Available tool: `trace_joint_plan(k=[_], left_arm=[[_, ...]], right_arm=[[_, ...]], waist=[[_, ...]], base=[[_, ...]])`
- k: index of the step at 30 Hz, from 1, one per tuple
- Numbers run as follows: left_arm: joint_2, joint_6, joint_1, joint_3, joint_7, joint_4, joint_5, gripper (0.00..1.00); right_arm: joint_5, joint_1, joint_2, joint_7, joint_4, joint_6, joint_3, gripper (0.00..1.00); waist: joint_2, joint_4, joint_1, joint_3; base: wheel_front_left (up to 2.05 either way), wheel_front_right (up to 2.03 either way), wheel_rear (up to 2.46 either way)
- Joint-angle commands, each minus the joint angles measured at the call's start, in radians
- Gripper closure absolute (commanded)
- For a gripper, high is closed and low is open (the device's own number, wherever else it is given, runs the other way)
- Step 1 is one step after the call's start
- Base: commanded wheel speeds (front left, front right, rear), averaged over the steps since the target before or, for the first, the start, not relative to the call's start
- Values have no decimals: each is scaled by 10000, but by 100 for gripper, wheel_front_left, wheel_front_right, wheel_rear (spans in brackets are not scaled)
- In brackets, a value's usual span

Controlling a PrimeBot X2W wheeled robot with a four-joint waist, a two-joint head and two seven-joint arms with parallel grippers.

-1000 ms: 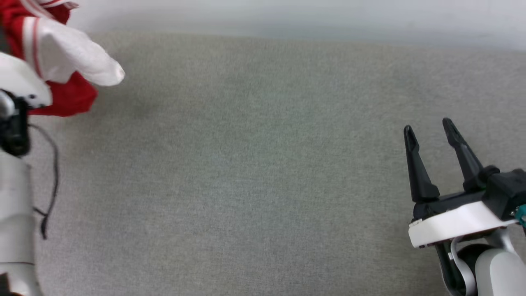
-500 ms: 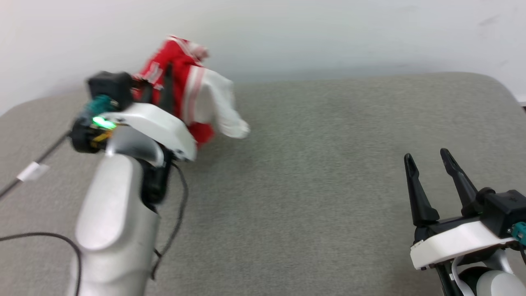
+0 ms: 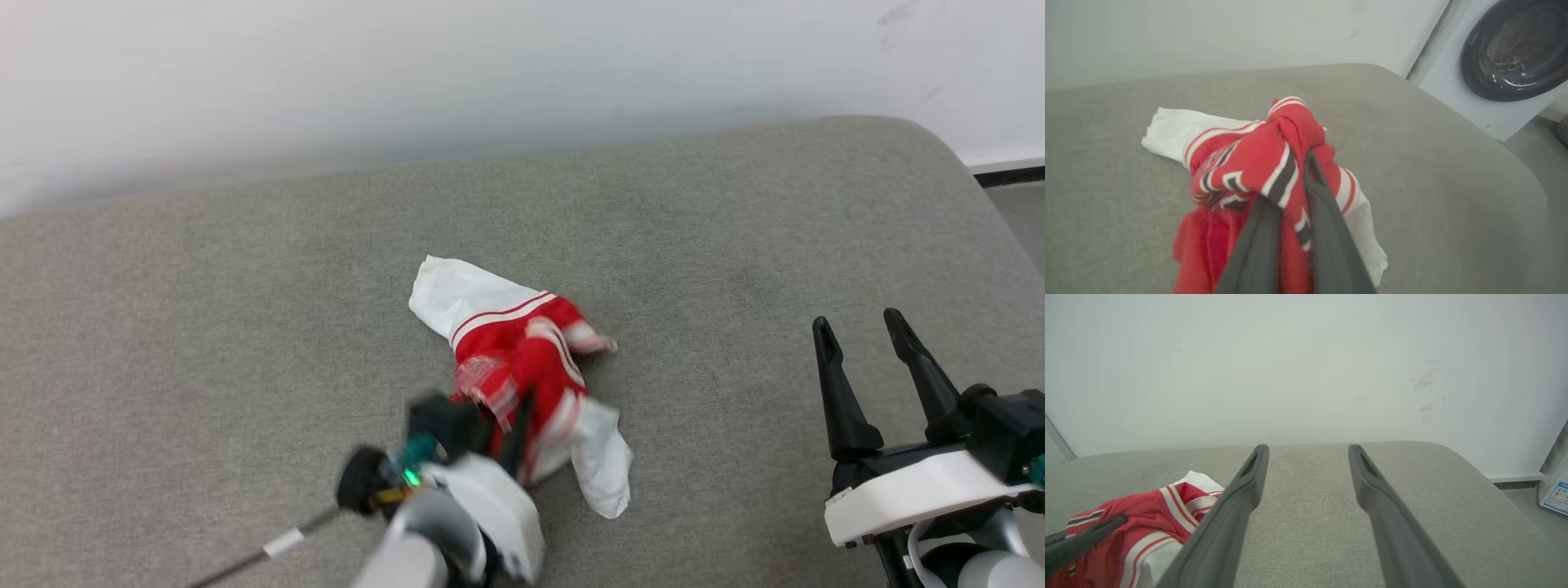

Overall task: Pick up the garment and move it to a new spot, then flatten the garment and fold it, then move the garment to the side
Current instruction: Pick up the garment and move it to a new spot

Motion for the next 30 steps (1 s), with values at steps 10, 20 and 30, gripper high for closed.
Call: trace_joint_plan(k=[10,20,30], left_arm=[[-27,-267,1206,-1788,212,467,-121,0],[16,187,426,-1573,-1185,-561,-268,0],[1101,1333,644,362,-1658,-1237,-646,0]], right_arm=[[-33,-110,15,38,-80,-3,-93,0],[-200,308,13,233,-13,-3,-297,0],[-150,669,15,321,16,-3,-496,0]], waist=[[0,485,1,48],[0,1065,1,-517],[0,1252,1,-805]], base=[[0,0,0],[0,0,0],[0,0,0]])
